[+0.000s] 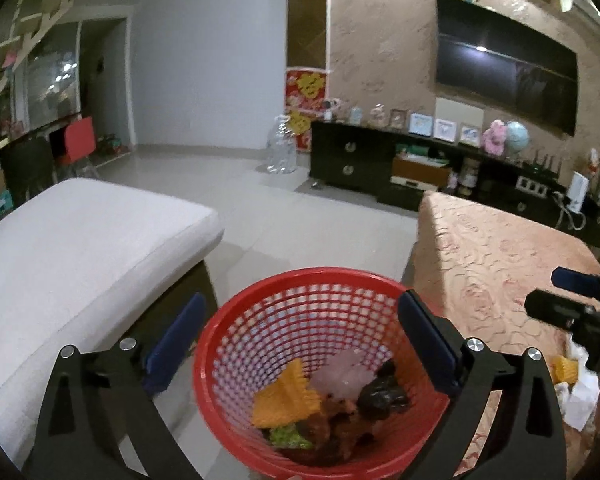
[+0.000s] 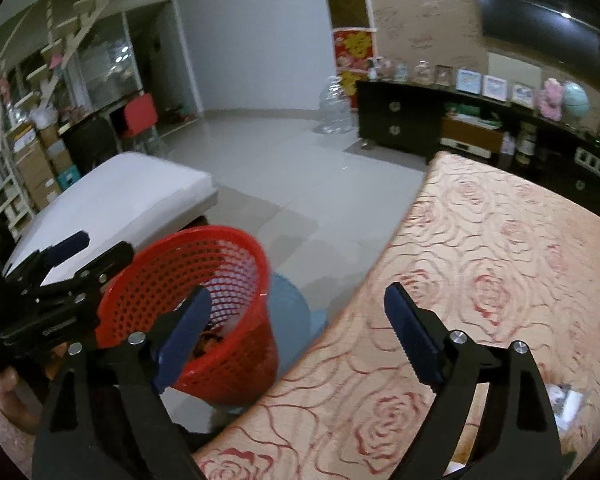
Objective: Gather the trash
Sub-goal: 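Move both open tools back over the trash on the table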
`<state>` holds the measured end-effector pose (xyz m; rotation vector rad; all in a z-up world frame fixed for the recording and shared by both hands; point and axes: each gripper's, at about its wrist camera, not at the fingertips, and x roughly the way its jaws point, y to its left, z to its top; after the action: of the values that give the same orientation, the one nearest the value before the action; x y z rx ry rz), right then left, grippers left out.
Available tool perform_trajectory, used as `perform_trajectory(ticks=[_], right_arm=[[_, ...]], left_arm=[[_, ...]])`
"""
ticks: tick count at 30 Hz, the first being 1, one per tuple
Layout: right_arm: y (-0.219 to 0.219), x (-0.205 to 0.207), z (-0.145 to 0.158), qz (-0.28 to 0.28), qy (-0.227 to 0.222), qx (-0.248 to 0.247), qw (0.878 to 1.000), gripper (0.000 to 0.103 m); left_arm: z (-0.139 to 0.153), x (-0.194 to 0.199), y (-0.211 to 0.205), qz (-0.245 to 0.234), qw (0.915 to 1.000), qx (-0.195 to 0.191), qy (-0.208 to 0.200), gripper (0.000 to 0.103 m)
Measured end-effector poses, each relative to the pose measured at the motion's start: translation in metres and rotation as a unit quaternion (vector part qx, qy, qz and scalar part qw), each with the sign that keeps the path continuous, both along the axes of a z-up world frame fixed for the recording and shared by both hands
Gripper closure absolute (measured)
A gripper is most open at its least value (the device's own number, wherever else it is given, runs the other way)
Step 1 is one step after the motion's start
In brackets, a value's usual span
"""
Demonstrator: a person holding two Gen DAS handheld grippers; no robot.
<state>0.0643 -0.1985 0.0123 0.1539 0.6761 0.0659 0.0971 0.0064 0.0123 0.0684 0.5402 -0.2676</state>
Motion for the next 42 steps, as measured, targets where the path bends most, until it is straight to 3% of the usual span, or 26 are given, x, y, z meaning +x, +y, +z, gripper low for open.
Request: perform_trajectory(ticks=[9, 21, 34, 40, 42], right_arm=[[-0.057, -0.051, 0.008, -0.086, -0.014, -0.033, 0.996, 0.012], [-0.136, -0.135, -0.016, -0.214, 0.016, -0.015, 0.977, 0.011], [-0.174, -0.178, -0.03, -0.274, 0.02, 0.014, 0.961, 0.011], [-0.181, -0.185, -0.033, -0.28, 0.022, 0.018, 0.96, 0.011], [-0.182, -0.186, -0.034, -0.28, 0.023, 0.017, 0.96, 0.011]], left_arm=[[-0.001, -0.025, -0.038, -0.07, 0.9973, 0.015, -0.017, 0.01], [-0.017, -0.056, -0.101, -0.173, 0.9845, 0.03, 0.002, 0.01], [-0.064, -0.087, -0.182, -0.276, 0.955, 0.093, 0.056, 0.01], [-0.078, -0.091, -0.208, -0.307, 0.9433, 0.093, 0.084, 0.011], [-0.084, -0.09, -0.218, -0.315, 0.9391, 0.098, 0.097, 0.017]])
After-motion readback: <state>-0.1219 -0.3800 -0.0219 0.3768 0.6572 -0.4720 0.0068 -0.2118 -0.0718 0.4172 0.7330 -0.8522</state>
